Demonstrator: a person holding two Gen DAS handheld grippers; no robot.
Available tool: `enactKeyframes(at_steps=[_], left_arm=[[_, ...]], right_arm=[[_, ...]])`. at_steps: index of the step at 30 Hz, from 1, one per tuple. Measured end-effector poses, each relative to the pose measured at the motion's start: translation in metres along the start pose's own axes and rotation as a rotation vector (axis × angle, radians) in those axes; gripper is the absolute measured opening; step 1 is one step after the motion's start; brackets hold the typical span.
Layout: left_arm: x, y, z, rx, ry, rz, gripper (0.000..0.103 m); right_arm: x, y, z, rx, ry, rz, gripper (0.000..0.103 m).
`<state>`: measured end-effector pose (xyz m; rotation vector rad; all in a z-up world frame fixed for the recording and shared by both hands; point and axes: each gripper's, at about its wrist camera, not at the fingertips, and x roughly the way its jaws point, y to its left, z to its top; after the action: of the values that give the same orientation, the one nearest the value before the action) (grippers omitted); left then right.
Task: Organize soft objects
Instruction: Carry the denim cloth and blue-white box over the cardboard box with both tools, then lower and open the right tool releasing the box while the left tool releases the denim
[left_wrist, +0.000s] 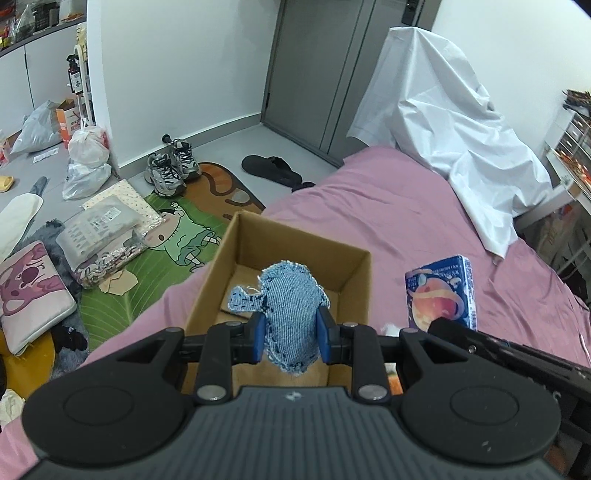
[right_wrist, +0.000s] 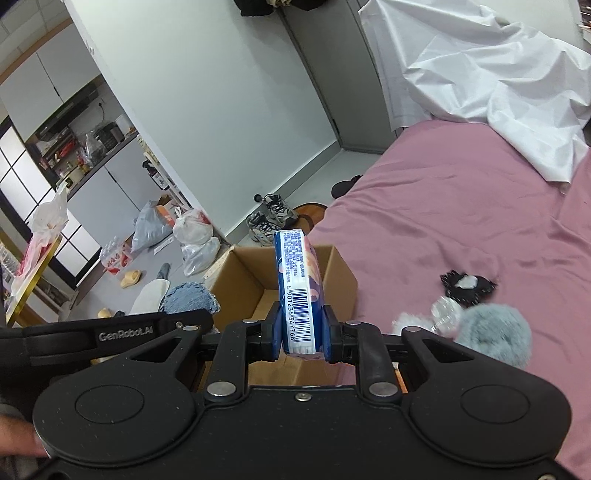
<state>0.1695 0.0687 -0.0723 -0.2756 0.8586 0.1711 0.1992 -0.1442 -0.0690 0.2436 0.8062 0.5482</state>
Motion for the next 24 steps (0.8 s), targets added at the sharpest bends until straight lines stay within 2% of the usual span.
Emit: enactKeyframes(at_steps=[8, 24], left_arm=[[0.028, 0.012, 0.019, -0.04, 0.009, 0.003, 0.027], [0.085, 0.017, 0.026, -0.016, 0.072, 0.014, 0.029]], right_arm=[[0.023, 0.006, 0.012, -0.019, 0.015, 0.013, 0.021], [0.058, -0.004, 0.007, 0.016, 0.039, 0.039, 0.021]])
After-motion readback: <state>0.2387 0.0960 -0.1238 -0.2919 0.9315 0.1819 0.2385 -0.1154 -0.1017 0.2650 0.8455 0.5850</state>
